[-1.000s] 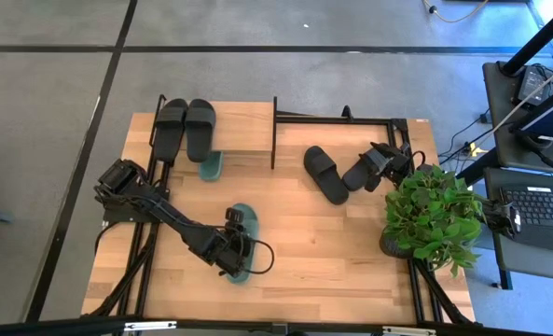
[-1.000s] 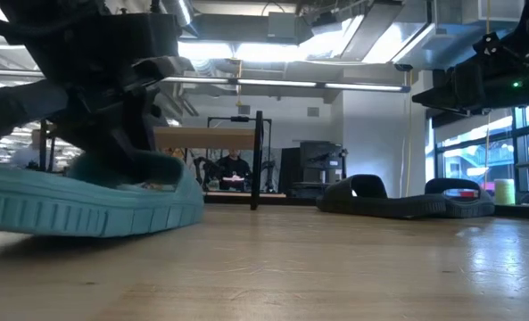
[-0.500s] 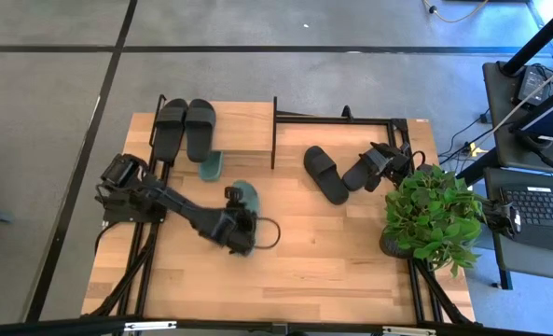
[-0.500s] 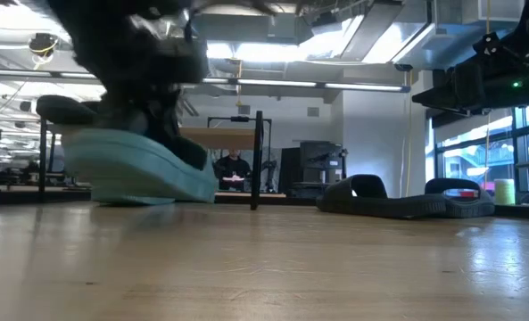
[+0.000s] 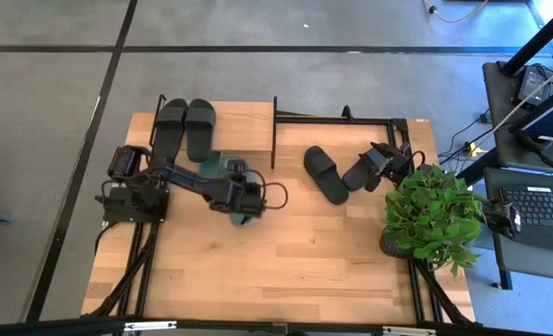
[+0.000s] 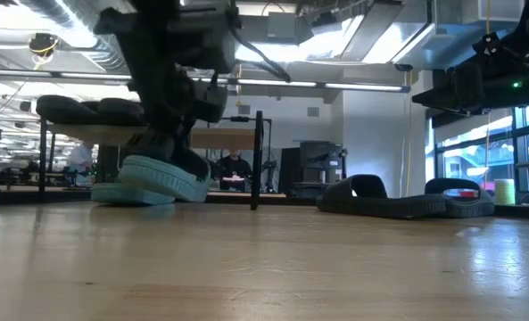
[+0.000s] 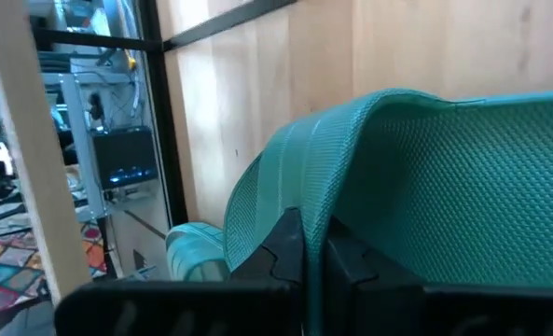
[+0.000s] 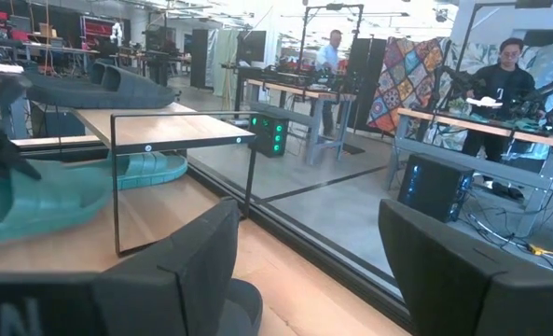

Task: Pick and place slides into the shelf
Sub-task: Put the green slipper under the shelf

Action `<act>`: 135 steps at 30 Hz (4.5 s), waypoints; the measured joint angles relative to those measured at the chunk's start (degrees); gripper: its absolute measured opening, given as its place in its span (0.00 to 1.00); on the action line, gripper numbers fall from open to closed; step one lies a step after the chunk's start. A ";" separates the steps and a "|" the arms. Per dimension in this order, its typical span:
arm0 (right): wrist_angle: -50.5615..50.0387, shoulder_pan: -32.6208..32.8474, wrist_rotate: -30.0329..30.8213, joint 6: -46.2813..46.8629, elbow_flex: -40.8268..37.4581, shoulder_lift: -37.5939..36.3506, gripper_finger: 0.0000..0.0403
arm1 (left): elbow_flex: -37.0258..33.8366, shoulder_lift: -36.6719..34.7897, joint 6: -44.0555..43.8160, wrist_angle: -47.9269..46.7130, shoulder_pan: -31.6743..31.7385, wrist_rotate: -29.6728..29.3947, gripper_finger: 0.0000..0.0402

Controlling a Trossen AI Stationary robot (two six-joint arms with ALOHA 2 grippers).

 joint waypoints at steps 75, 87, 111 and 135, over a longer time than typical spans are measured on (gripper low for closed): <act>-0.46 0.00 0.00 0.09 0.00 0.01 0.64 | -15.21 -10.69 25.79 24.33 12.94 11.74 0.40; -0.46 -0.02 0.00 0.11 -0.01 0.02 0.64 | -10.33 -14.12 17.46 13.00 7.19 9.99 0.51; -0.78 -0.01 -0.01 1.25 -0.01 0.00 0.64 | -7.45 -7.66 -10.48 2.25 -8.92 35.24 0.51; -0.91 -0.01 -0.01 0.94 -0.02 0.01 0.64 | -7.45 -6.47 -6.83 5.07 -1.31 26.56 0.51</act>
